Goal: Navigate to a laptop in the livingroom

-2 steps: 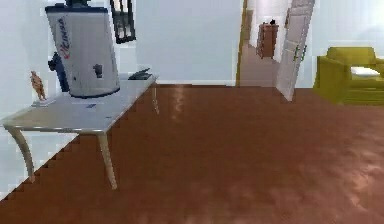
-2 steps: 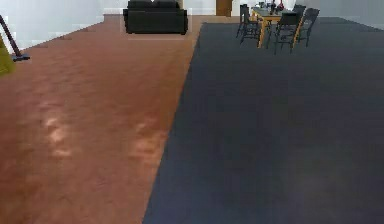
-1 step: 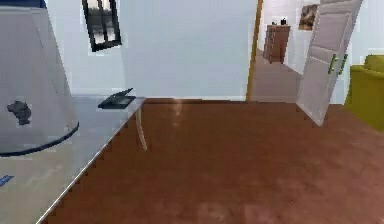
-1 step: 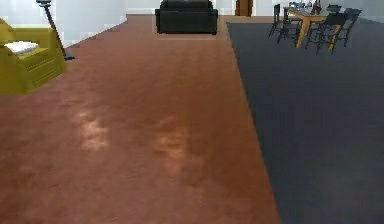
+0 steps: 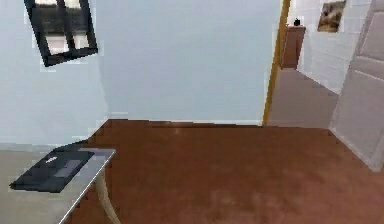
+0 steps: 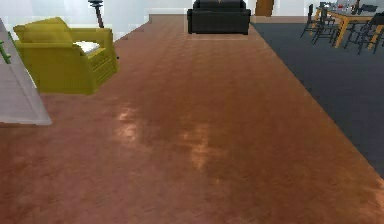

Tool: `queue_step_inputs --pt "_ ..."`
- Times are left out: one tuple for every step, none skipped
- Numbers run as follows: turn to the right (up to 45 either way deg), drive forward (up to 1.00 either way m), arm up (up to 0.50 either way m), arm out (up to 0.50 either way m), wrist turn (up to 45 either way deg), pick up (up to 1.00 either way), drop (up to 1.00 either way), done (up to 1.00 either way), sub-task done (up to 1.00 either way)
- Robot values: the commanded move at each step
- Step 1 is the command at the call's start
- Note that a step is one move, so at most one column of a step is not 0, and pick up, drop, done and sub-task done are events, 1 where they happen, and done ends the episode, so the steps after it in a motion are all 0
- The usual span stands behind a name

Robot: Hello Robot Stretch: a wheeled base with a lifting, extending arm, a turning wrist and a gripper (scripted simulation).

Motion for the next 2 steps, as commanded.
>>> queue_step_inputs --pt "18.0 0.00 0.00 0.00 0.0 0.00 0.00 0.00 0.00" --pt "3.0 0.00 0.00 0.00 0.0 0.00 0.00 0.00 0.00"
